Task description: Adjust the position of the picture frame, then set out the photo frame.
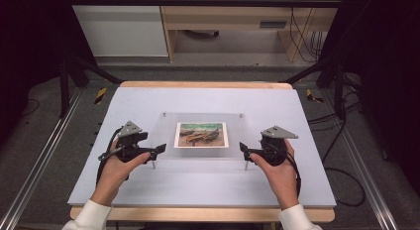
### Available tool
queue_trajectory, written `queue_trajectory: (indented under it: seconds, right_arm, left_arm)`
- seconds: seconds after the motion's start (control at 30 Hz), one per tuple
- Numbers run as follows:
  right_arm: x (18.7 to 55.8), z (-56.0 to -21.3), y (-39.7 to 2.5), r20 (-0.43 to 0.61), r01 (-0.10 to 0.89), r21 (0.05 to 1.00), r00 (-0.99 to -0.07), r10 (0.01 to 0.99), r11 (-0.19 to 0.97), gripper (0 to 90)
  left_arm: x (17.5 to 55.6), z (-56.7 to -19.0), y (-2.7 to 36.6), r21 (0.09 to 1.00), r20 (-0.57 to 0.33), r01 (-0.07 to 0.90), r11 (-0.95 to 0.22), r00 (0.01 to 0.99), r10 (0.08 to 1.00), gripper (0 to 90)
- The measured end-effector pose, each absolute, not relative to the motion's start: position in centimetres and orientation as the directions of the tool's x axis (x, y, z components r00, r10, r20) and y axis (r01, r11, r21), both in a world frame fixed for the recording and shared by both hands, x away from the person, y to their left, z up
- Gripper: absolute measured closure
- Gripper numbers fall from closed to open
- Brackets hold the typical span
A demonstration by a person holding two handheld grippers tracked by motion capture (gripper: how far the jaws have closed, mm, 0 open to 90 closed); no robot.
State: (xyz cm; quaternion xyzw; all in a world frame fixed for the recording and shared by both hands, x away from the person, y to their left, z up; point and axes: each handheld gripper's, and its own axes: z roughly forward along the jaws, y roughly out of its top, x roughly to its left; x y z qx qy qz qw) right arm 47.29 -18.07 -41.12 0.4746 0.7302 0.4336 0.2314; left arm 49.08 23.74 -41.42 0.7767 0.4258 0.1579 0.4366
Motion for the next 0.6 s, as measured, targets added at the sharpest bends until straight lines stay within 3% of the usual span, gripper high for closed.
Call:
queue_trajectory:
  seconds: [0.47,0.6]
  right_arm:
    - [48.3,-42.9,-18.2,0.160,0.566,0.810,-0.465,0.871,0.153,19.7]
    - [48.4,-43.2,-18.3,0.173,0.579,0.802,-0.464,0.869,0.149,21.7]
  left_arm:
    - [48.5,-43.4,23.1,0.785,-0.128,0.560,-0.267,0.567,0.813,9.5]
    - [48.6,-43.8,23.0,0.783,-0.165,0.576,-0.235,0.556,0.814,10.5]
